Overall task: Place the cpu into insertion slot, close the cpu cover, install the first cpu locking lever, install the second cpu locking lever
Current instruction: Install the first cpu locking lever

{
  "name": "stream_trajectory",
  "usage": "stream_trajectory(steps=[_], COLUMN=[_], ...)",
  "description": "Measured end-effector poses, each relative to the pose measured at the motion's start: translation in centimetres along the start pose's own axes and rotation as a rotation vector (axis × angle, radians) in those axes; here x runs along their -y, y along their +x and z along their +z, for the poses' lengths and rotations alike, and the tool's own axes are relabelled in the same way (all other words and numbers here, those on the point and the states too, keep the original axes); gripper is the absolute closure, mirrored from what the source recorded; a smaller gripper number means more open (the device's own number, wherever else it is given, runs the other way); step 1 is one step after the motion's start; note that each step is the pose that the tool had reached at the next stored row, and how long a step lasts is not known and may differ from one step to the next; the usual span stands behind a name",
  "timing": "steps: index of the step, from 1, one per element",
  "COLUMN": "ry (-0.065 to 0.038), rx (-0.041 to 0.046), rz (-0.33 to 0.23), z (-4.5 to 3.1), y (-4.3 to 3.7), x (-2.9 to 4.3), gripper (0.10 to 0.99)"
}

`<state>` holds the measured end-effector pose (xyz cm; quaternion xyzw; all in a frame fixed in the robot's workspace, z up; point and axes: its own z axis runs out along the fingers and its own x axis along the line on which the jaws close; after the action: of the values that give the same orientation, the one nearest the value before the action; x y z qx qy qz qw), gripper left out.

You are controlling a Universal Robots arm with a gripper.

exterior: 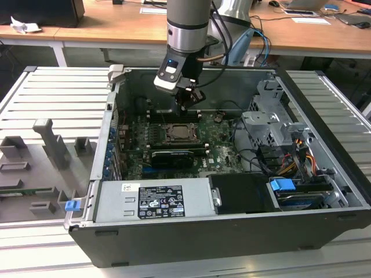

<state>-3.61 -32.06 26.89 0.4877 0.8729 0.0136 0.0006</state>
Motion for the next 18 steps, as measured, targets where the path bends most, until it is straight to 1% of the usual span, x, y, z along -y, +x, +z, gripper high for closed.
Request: stream_trajectory(steps=[18], ry=[0.001], rx=[-0.0026], rz=[-0.107], z=[0.0], y=[0.0], x=[0.0], gripper=[0.98])
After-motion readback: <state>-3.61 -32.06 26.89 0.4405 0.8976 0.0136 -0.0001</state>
